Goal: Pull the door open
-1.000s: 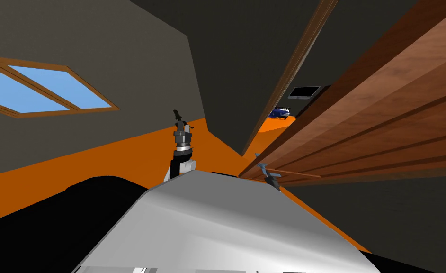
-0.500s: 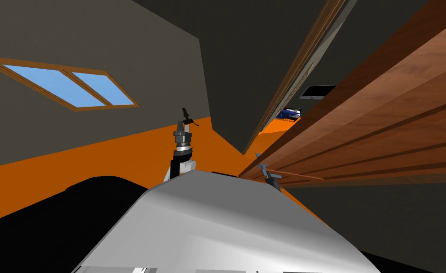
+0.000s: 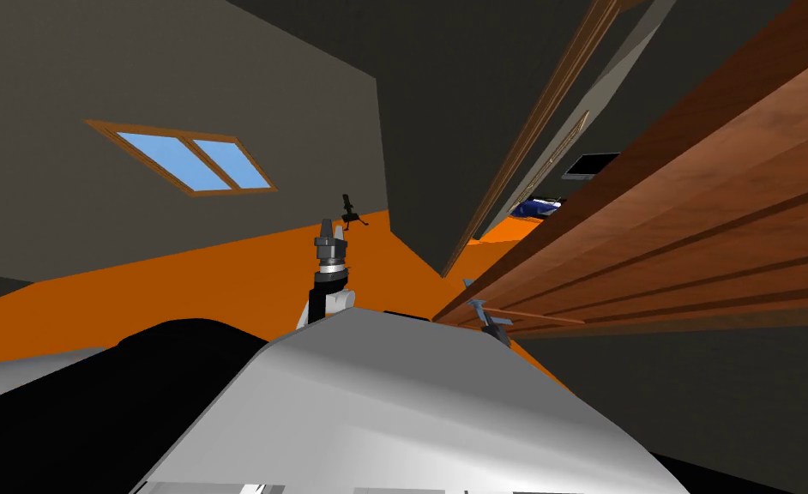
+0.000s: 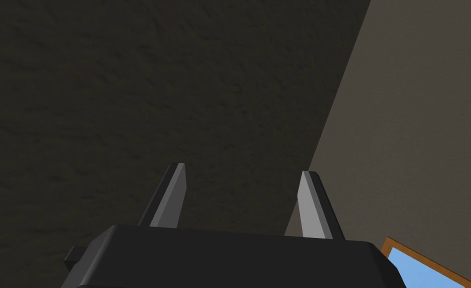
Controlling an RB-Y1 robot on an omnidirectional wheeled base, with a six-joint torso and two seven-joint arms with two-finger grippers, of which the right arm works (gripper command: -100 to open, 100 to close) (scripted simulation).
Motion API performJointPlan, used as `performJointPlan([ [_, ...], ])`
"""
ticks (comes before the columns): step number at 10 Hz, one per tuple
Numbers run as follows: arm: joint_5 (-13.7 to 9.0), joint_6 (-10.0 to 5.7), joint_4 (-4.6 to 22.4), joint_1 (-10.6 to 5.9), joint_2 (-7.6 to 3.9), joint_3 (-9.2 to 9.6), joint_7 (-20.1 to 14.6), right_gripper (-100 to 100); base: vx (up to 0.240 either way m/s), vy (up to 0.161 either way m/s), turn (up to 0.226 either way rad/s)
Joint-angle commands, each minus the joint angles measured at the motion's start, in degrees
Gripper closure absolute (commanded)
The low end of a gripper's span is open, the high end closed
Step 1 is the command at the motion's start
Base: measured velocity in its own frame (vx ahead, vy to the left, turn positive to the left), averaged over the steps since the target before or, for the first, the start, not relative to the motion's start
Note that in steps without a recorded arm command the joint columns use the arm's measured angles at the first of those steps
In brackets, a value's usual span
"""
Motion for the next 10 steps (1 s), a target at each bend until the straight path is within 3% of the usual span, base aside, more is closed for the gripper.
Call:
performJointPlan([
  [1,0.00,0.00,0.00,0.00,0.00,0.00,0.00,100,-0.076,-0.031,0.033],
  [10,2.86,4.63,2.11,-7.42,1.57,-0.36,0.05,100,-0.206,-0.059,0.101],
])
